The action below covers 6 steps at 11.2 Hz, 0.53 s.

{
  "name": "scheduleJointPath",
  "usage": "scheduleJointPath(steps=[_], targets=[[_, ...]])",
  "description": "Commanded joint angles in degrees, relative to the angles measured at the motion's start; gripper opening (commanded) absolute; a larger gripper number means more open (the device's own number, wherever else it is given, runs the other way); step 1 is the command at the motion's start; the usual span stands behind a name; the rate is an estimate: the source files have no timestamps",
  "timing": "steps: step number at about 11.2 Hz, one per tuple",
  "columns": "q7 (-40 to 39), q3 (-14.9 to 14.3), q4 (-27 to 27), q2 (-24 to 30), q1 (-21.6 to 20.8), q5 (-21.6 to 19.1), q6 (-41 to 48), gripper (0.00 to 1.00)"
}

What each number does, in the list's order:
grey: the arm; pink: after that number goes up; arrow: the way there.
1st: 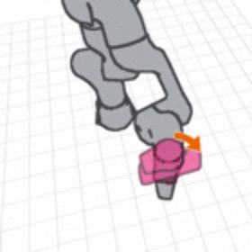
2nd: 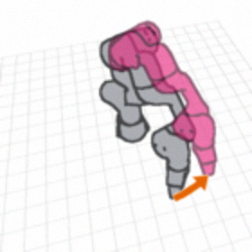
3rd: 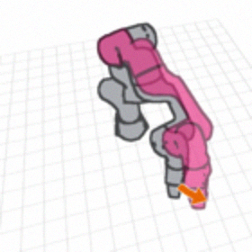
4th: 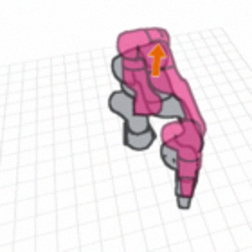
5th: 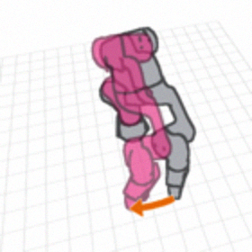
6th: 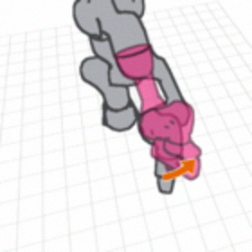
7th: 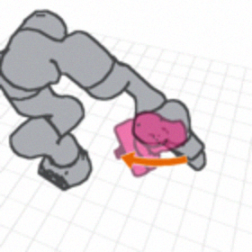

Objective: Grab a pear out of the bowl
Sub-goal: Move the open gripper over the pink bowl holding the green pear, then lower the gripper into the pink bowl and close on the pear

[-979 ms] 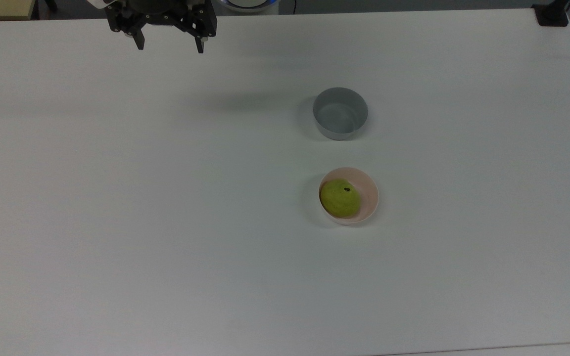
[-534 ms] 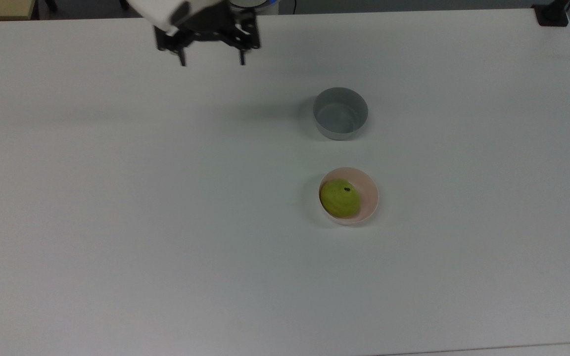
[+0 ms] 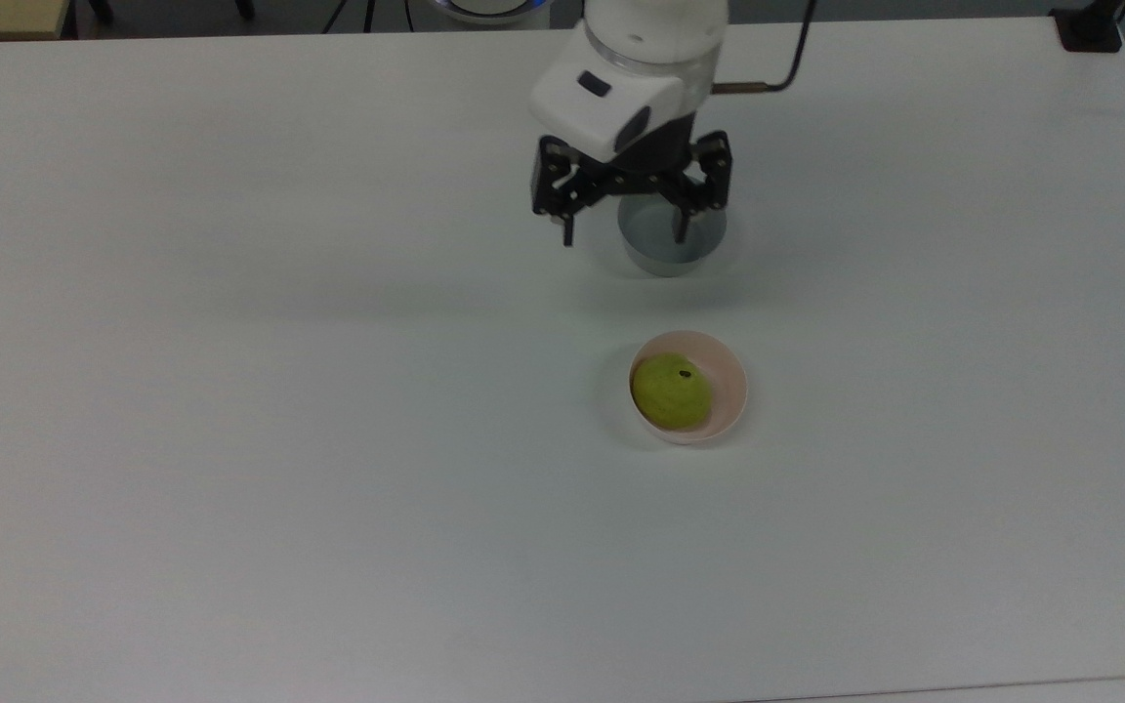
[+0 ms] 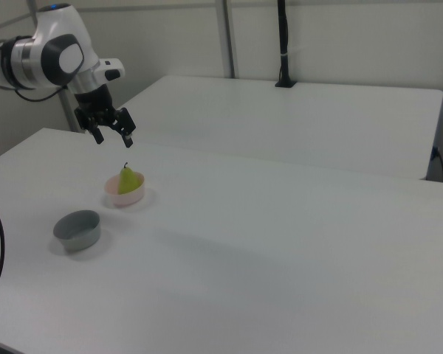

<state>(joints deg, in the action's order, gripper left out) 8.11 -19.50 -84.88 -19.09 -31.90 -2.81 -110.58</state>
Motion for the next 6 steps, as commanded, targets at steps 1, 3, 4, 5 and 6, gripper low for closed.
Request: scheduleJointPath(steps=[1, 3, 4, 5, 6], targets=[[2.8, -1.2, 0.6, -4.4, -2.0, -0.8, -5.9, 1.00], [2.4, -1.2, 0.7, -8.3, -2.4, -0.6, -7.2, 1.00], [2.6, -1.2, 0.7, -10.7, -3.6, -0.5, -9.9, 1.00], [3.0, -1.2, 0.7, -12.9, -4.0, -0.4, -10.9, 1.00], [3.2, -1.3, 0.8, -14.0, -4.7, -0.4, -12.2, 1.00]])
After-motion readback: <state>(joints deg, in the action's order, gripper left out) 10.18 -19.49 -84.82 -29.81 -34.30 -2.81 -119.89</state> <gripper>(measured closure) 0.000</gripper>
